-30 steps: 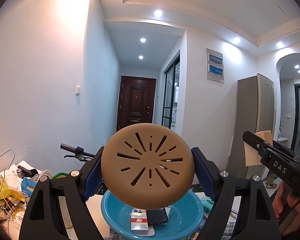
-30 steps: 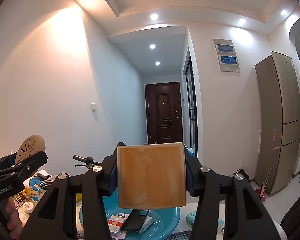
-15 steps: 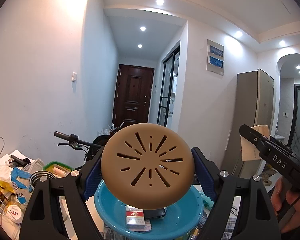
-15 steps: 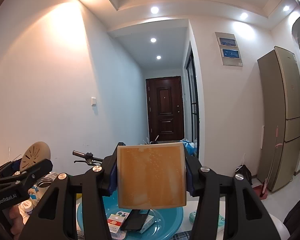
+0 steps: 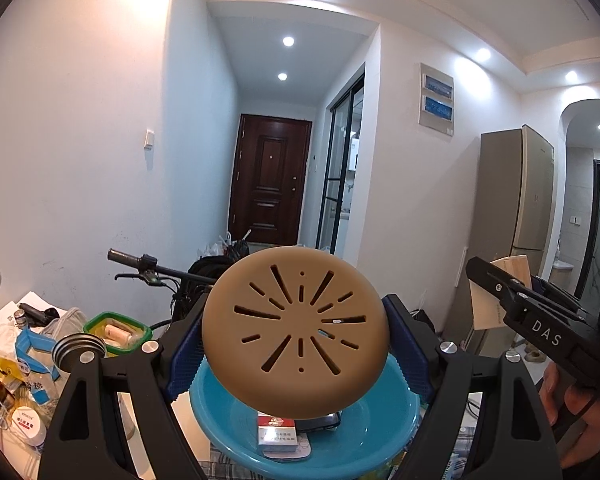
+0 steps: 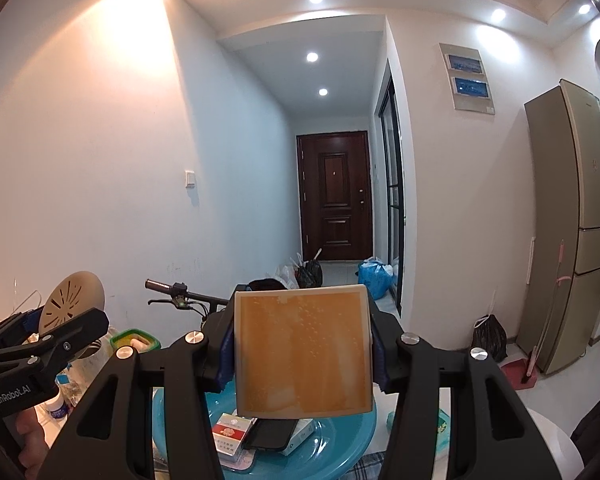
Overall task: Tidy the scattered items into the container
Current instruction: 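Carry the vented lid and square box over the blue basin with both tools, then lower the beige vented lid into the basin and open the left tool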
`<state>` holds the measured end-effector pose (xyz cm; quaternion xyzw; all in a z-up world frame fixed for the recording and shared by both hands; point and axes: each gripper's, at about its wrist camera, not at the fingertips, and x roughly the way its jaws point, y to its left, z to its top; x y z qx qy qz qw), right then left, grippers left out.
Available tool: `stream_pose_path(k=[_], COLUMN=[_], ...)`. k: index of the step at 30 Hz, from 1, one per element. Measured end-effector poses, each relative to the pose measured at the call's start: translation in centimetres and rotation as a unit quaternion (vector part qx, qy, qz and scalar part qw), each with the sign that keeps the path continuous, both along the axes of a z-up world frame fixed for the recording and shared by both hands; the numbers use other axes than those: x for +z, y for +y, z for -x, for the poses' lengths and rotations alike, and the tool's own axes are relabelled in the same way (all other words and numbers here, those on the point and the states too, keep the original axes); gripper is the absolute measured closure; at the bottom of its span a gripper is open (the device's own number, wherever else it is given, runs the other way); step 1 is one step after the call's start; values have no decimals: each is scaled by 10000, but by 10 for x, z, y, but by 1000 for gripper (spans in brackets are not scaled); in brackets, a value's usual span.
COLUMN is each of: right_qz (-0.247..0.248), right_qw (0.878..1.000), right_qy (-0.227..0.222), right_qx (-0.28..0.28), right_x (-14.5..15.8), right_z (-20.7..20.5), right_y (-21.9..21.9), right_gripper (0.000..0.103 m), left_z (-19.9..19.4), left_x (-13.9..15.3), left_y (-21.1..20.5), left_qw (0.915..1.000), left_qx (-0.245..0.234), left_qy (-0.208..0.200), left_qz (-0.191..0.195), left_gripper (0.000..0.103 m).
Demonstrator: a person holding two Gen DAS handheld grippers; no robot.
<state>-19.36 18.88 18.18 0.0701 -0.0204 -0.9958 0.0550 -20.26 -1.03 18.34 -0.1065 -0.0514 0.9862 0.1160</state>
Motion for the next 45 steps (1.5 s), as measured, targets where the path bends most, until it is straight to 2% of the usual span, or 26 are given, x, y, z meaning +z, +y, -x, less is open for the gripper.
stream_pose_path(k=[8, 13, 20, 26, 32, 45], right_qz=[-92, -139, -110, -119, -142, -26], right_qw=[9989, 9971, 9927, 9883, 9823, 9710], right_qy=[-449, -746, -1198, -1522, -1866, -2388], right_qx=[-47, -114, -108, 26, 22, 107], right_x=[-21, -36, -59, -77, -95, -119], right_z=[29, 48, 70, 81, 96, 117], right_y=[0, 3, 9, 7, 9, 17], right_gripper=[53, 53, 53, 53, 53, 53], left_z=[30, 53, 79, 103, 127, 145], left_x=[-23, -42, -72, -100, -134, -167], left_y=[7, 11, 17, 22, 28, 35], left_qw=[9995, 9979, 9951, 9895, 9787, 9626], left_qx=[48, -100, -35, -191, -378, -493], left_qy=[-256, -593, -920, -1387, -1982, -2611], left_qz=[195, 238, 350, 373, 372, 523], left_gripper=[19, 19, 19, 19, 19, 19])
